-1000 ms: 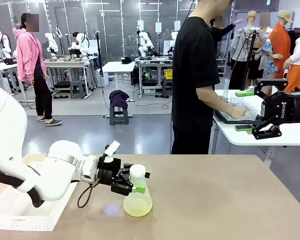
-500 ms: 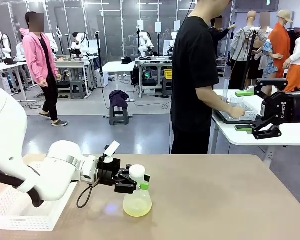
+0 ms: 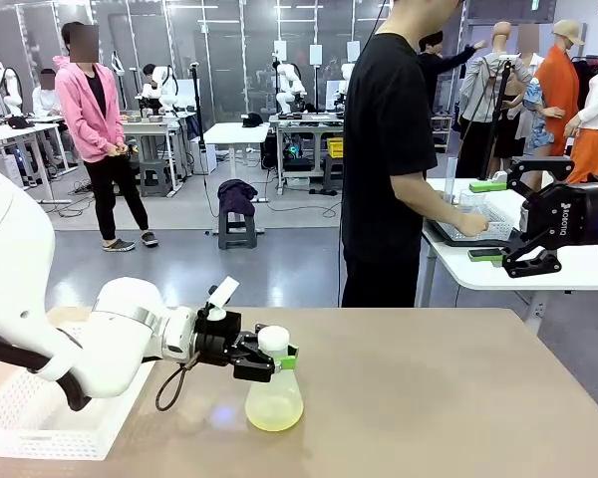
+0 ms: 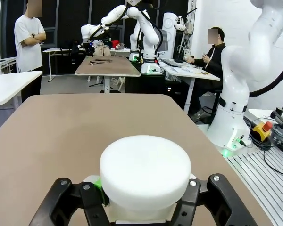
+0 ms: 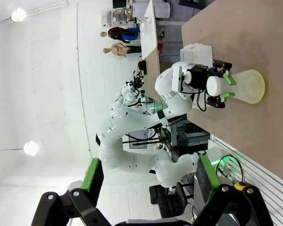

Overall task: Prepare the solutions needed for the experiment.
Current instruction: When the human places the Big flask in the center of the table, pick up the Big flask and place it in the left Organizing basket.

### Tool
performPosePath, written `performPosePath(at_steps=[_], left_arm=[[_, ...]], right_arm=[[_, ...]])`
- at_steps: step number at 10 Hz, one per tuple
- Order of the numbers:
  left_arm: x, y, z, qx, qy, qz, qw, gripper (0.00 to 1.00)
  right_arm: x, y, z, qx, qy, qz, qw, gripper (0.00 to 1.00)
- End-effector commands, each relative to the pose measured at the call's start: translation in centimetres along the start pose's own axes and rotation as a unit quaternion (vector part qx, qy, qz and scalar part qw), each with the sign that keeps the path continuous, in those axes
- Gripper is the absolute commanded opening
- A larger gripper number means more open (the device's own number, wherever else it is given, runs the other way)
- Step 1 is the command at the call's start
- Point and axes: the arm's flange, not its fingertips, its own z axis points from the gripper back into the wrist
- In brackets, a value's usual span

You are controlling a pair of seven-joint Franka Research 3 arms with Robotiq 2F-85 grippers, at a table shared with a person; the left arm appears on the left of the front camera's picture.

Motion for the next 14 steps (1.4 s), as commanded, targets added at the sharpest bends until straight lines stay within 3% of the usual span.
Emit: performPosePath(at_steps=[1, 7, 11, 14], left_arm=[[-0.2, -0.6, 0.1, -0.002, -0.005, 0.012, 1.000, 0.00], [7.3, -3.8, 5.5, 0.007, -0.009, -0.013, 1.000, 0.00], [11.3, -7.7, 13.5, 0.052, 0.000, -0.041, 0.998, 0.00], [12.3, -10.0, 19.8, 0.117, -0.004, -0.069, 0.991, 0.00]], right_arm=[[0.0, 0.1, 0.0, 0.003, 0.000, 0.001, 1.000, 1.00], [0.0, 0.1, 0.0, 0.003, 0.000, 0.001, 1.000, 1.00], [0.0, 0.1, 0.0, 0.003, 0.000, 0.001, 1.000, 1.00], [0.0, 0.1, 0.0, 0.003, 0.000, 0.001, 1.000, 1.00]])
